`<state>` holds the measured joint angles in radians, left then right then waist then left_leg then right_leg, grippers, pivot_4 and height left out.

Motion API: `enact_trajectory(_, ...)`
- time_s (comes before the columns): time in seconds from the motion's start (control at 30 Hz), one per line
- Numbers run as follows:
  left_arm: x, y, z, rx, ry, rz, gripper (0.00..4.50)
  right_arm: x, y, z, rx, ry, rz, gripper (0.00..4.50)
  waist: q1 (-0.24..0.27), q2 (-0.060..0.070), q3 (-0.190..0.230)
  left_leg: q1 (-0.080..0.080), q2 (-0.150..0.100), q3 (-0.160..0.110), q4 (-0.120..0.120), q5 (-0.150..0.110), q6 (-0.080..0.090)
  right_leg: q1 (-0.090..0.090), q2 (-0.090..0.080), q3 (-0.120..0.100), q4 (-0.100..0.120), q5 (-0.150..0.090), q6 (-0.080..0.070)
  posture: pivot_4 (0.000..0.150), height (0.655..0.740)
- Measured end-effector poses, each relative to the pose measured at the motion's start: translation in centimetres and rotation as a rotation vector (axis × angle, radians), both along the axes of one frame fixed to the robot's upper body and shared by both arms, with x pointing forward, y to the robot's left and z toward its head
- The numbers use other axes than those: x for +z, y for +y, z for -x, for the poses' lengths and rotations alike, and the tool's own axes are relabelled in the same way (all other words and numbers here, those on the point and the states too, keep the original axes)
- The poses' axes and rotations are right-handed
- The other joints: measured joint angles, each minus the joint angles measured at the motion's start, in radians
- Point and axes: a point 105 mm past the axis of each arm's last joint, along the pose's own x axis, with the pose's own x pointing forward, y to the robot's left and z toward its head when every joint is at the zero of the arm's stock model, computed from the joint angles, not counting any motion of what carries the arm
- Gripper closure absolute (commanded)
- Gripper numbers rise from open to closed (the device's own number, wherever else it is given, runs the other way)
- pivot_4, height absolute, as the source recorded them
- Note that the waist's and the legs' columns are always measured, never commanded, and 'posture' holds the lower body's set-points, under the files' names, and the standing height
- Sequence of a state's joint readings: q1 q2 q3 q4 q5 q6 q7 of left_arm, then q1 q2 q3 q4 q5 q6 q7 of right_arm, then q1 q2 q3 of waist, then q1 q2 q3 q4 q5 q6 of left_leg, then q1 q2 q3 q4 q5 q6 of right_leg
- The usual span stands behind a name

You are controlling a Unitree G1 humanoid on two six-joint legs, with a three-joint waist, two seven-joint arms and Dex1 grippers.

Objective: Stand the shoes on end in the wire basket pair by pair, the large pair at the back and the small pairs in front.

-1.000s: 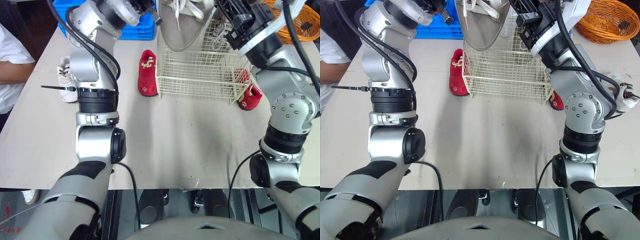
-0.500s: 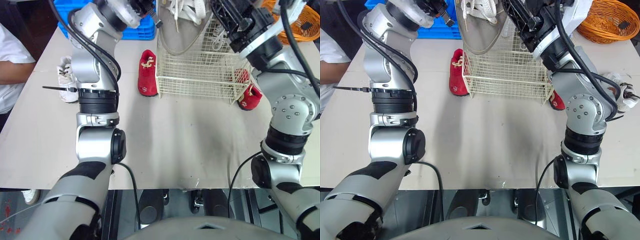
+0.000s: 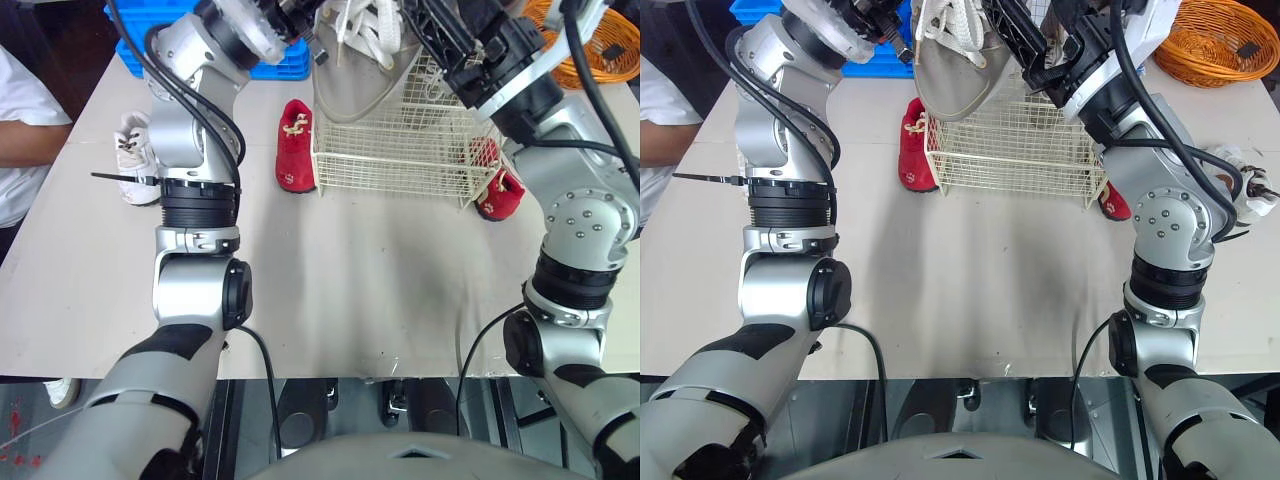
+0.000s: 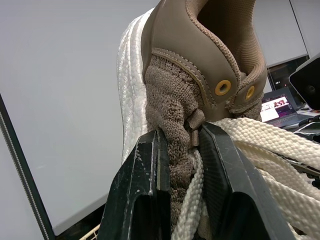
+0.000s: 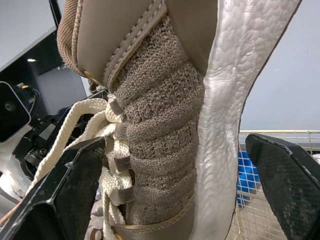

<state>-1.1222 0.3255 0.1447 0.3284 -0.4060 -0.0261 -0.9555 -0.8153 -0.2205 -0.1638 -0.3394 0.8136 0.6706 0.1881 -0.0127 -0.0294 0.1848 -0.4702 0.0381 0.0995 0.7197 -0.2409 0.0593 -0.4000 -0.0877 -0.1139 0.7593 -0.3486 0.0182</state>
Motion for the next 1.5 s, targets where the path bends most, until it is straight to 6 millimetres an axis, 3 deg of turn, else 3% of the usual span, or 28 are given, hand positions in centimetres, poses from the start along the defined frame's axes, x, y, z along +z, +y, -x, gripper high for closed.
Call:
enact_trajectory(0.1,0.0,0.0,0.0,0.000,0.000,0.000,3.88,0.0,0.0,0.0,-0.003,-0.001,0.002,1.37,0.000,0.000,0.000,0.000,0.000,0.000,0.000,0.000,0.000,0.000,0.000,0.000,0.000,0.000,0.000,0.150,0.6860)
enact_trajectory(0.27,0.0,0.1,0.0,0.000,-0.001,0.000,3.88,-0.1,-0.1,-0.1,-0.016,-0.001,0.007,3.81,0.000,0.000,0.000,0.000,0.000,0.000,0.000,0.000,0.000,0.000,0.000,0.000,0.000,0.000,0.000,0.150,0.6860)
enact_trajectory(0.5,-0.1,0.1,0.0,-0.003,0.008,-0.011,3.88,-0.1,-0.1,-0.3,-0.026,0.000,0.005,3.81,0.000,0.000,0.000,0.000,0.000,0.000,0.000,0.000,0.000,0.000,0.000,0.000,0.000,0.000,0.000,0.150,0.6860)
enact_trajectory(0.53,-0.2,0.2,-0.1,-0.003,0.017,-0.022,2.88,-0.2,-0.1,-0.4,-0.027,0.003,0.004,3.85,0.000,0.000,0.000,0.000,0.000,0.000,0.000,0.000,0.000,0.000,0.000,0.000,0.000,0.000,0.000,0.150,0.6860)
enact_trajectory(0.73,-0.2,0.9,-0.4,-0.008,0.076,-0.030,0.17,-0.5,0.0,-0.8,-0.039,0.016,0.010,3.85,-0.001,0.000,0.000,0.000,0.000,0.000,0.000,0.000,0.000,0.000,0.000,0.000,0.000,0.000,0.000,0.150,0.6860)
enact_trajectory(0.77,-0.2,1.0,-0.4,-0.005,0.083,-0.034,0.04,-0.5,0.1,-0.8,-0.042,0.016,0.013,3.85,-0.001,0.000,0.000,0.000,0.000,0.000,0.000,0.000,0.000,0.000,0.000,0.000,0.000,0.000,0.000,0.150,0.6860)
enact_trajectory(1.07,1.8,2.2,0.3,-0.044,0.198,0.003,0.04,0.0,-0.4,-0.9,-0.150,-0.106,0.094,3.85,0.000,0.000,0.000,0.000,0.000,0.000,-0.001,0.000,0.000,0.000,0.000,0.000,-0.001,0.000,0.000,0.150,0.6860)
enact_trajectory(1.27,1.5,2.3,-0.8,-0.008,0.321,0.028,0.04,0.4,-0.1,-0.5,-0.135,-0.162,0.089,3.85,-0.001,0.000,0.000,0.000,0.000,0.000,-0.001,0.000,0.000,0.000,0.000,0.000,-0.001,0.000,0.000,0.150,0.6860)
enact_trajectory(1.4,0.3,2.1,-2.1,0.074,0.406,-0.005,0.04,0.5,-0.1,-0.4,-0.143,-0.182,0.092,3.85,-0.001,0.000,0.000,0.000,0.000,0.000,-0.001,0.000,0.000,0.000,0.000,0.000,-0.001,0.000,0.000,0.150,0.6860)
enact_trajectory(1.5,-1.9,2.2,-3.4,0.167,0.498,-0.065,0.04,-0.3,0.1,-0.6,-0.148,-0.169,0.121,3.85,-0.001,0.000,0.000,0.001,0.000,0.000,-0.001,0.000,0.000,0.000,0.000,0.001,-0.001,0.000,0.000,0.150,0.6860)
